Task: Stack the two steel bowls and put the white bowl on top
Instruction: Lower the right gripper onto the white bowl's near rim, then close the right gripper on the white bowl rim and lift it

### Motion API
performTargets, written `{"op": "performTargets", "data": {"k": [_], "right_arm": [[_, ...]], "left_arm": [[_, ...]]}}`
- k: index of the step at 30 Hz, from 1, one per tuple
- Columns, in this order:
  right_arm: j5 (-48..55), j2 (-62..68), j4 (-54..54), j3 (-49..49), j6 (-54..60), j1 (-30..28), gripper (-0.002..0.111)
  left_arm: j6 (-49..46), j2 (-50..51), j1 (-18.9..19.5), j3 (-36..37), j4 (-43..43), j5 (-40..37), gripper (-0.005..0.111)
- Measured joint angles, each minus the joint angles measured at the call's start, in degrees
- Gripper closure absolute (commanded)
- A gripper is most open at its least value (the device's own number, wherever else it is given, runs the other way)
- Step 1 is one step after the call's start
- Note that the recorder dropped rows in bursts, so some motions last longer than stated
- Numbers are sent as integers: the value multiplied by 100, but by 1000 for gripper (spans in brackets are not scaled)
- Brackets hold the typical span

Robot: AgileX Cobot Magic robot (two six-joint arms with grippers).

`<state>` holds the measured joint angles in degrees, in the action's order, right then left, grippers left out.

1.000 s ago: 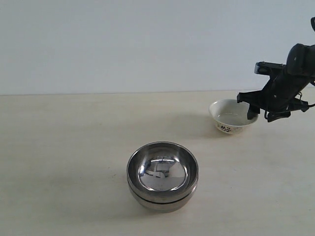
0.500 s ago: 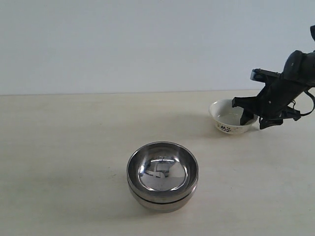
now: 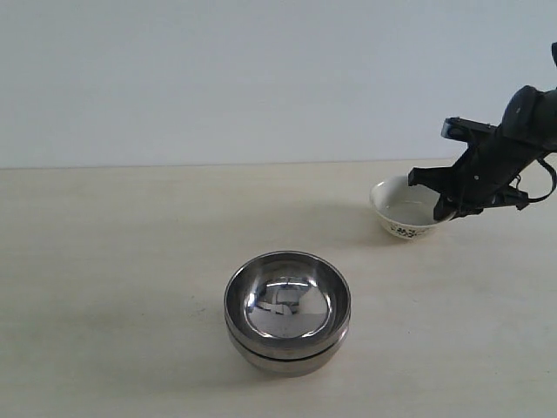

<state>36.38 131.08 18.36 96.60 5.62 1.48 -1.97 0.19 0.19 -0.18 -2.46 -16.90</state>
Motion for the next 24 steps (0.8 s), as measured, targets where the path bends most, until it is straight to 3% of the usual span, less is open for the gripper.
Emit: {"op": "performTargets", "data": {"k": [15,24], "right_arm": [[377,-130,170,0,226,0,108],[977,-183,985,0,919,-12,108]], "left_arm": [[0,0,0,0,0,0,103],[0,0,0,0,0,0,103]]}}
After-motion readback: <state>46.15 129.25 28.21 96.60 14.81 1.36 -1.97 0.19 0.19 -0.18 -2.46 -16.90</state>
